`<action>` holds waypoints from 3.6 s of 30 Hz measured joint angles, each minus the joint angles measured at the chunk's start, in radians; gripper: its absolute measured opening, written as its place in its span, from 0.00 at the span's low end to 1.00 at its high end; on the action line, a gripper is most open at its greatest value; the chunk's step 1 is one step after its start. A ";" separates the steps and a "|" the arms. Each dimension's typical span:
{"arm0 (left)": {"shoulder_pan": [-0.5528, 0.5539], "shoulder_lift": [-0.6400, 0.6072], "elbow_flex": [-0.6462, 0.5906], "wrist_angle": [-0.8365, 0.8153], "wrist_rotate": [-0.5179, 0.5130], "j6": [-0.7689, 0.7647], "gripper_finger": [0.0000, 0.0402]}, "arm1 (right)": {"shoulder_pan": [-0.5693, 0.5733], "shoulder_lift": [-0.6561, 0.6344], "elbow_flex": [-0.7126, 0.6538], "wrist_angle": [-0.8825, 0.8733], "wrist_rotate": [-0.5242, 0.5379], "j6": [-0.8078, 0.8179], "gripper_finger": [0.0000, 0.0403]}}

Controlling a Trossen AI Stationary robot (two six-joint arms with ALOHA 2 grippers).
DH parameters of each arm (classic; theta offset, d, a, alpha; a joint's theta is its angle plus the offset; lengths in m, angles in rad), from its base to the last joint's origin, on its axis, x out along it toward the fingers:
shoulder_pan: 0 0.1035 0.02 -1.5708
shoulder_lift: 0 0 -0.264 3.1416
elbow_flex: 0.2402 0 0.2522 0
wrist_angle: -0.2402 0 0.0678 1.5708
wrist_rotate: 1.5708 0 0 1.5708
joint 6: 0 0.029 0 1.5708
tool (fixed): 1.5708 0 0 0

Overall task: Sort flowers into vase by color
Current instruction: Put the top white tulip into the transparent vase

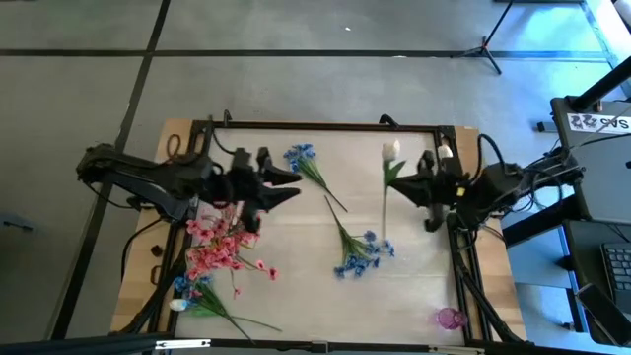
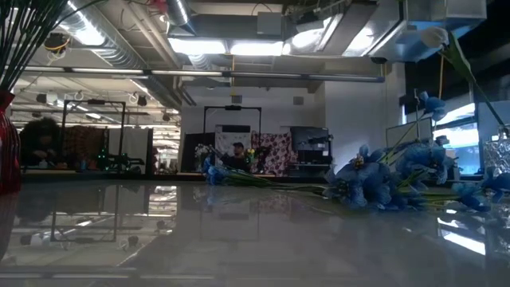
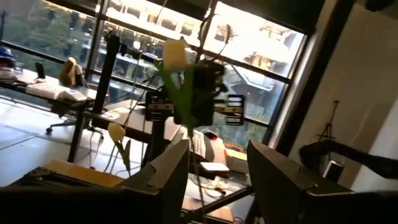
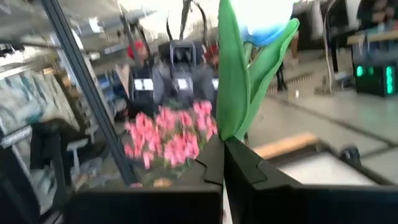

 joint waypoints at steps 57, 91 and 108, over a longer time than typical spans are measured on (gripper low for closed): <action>0.059 0.177 -0.002 -0.036 -0.043 -0.004 0.04 | -0.282 0.526 0.137 0.478 -0.419 -0.094 0.43; 0.027 -0.094 -0.002 -0.044 0.026 0.005 0.33 | -0.308 0.141 0.229 -0.108 -0.404 -0.228 0.02; 0.024 -0.192 -0.001 -0.046 -0.009 0.054 0.32 | -0.306 -0.383 0.230 -1.009 -0.260 -0.064 0.01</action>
